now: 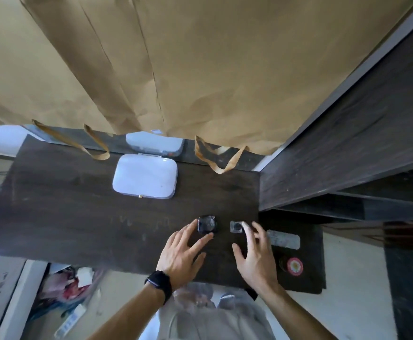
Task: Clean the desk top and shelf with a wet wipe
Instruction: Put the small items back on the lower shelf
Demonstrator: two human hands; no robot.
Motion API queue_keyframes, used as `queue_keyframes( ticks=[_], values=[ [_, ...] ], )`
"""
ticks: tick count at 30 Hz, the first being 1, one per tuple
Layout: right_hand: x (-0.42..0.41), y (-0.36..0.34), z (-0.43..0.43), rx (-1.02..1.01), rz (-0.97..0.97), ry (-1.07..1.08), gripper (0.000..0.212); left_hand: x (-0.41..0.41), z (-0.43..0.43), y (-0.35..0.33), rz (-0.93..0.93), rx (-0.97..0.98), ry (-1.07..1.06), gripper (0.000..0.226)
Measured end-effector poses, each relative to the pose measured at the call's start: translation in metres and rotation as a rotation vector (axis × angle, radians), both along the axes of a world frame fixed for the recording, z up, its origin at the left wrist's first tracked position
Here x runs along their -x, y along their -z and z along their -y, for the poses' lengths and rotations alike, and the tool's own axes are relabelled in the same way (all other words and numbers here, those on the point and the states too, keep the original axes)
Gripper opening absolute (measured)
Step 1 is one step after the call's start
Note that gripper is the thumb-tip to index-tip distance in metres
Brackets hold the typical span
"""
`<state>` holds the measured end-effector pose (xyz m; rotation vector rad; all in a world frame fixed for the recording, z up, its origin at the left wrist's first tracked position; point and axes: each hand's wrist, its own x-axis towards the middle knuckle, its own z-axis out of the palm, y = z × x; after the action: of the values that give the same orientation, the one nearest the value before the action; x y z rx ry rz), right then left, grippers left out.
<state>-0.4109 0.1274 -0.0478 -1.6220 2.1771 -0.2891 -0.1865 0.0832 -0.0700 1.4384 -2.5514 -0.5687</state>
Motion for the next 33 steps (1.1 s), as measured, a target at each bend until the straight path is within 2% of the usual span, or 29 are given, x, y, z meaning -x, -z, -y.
queue_keyframes(
  ticks=[3,6,15,26,33],
  values=[
    [-0.001,0.000,-0.014,-0.064,-0.089,-0.155,0.075,0.004,-0.007,0.002,0.112,-0.012,0.066,0.070],
    [-0.006,0.005,-0.015,-0.187,-0.100,-0.202,0.082,0.009,-0.003,0.000,0.157,-0.036,0.042,0.073],
    [-0.011,0.008,0.019,-0.232,-0.155,-0.182,0.092,0.031,0.033,-0.002,0.214,-0.090,0.046,0.076],
    [0.013,-0.008,0.140,-0.316,0.003,-0.035,0.087,0.097,0.137,-0.013,0.307,-0.134,0.069,0.078],
    [0.016,-0.002,0.148,-0.321,0.024,-0.025,0.095,0.103,0.141,-0.014,0.328,-0.168,0.064,0.079]
  ],
)
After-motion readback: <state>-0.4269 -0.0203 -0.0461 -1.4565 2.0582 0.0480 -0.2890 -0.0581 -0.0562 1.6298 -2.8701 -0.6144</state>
